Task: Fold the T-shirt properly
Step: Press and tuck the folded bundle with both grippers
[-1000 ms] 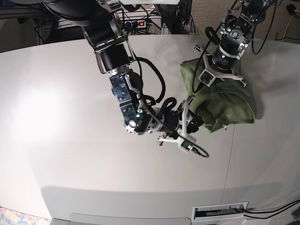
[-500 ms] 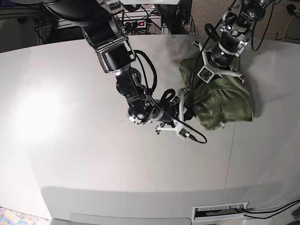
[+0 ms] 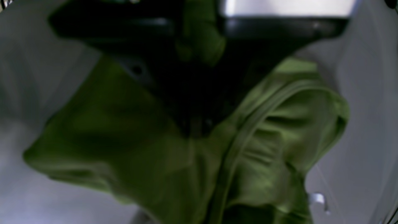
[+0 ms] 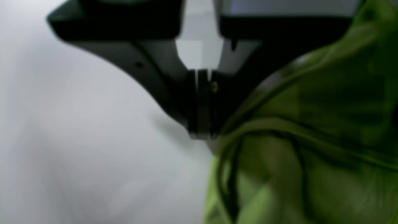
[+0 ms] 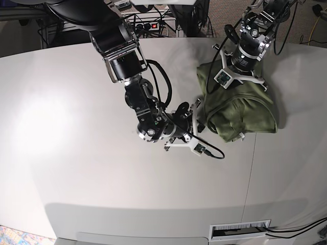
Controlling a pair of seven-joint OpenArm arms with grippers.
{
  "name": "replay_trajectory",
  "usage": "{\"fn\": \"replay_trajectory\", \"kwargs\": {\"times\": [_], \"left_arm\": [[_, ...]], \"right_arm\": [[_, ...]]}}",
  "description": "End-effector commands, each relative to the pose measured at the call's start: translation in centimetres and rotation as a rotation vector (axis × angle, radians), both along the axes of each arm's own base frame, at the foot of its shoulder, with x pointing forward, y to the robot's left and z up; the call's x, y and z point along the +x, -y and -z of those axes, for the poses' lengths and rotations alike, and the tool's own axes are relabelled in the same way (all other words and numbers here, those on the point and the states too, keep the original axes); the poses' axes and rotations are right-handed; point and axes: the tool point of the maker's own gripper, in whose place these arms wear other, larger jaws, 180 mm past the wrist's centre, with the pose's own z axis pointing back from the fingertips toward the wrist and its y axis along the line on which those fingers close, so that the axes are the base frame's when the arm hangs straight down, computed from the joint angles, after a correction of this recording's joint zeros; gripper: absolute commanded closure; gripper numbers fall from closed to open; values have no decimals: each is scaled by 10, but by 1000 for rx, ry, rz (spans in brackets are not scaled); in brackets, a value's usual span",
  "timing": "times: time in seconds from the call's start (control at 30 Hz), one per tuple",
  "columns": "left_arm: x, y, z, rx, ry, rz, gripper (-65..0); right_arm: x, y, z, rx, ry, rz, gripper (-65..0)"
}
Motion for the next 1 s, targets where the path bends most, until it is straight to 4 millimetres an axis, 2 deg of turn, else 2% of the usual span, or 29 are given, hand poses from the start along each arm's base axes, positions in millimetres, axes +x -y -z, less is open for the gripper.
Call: {"fn": "replay_trajectory", "kwargs": {"times": [0.0, 0.17, 0.23, 0.37, 0.47, 0.57, 0.63, 0.77, 0.9, 0.97], "left_arm": [[5, -2, -8, 12, 38, 8, 0], [2, -3, -7, 28, 40, 13, 0], [3, -3, -8, 27, 42, 13, 0], [1, 2, -7, -22, 22, 7, 0], [-3, 5, -4, -43, 2, 8, 0], [-11, 6, 1, -44, -21, 11, 0], [-20, 7, 5, -47, -45, 17, 0], [-35, 10, 12, -60, -75, 29, 0], [-37, 12, 12, -68, -77, 30, 0], [-37, 13, 12, -70, -73, 32, 0]], "right_arm": [[18, -5, -29, 46, 65, 10, 0], [27, 16, -50, 63, 93, 86, 0], [24, 11, -59, 139, 82, 96, 0], [12, -10, -62, 196, 62, 45, 0], [8, -28, -70, 228, 117, -6, -139], [8, -36, -72, 220, 168, -36, -156], [8, -37, -69, 216, 168, -38, -156], [4, -36, -46, 207, 112, -28, -156], [-4, -35, -18, 203, 32, -14, -156], [-6, -34, -11, 207, 15, -8, -154]]}}
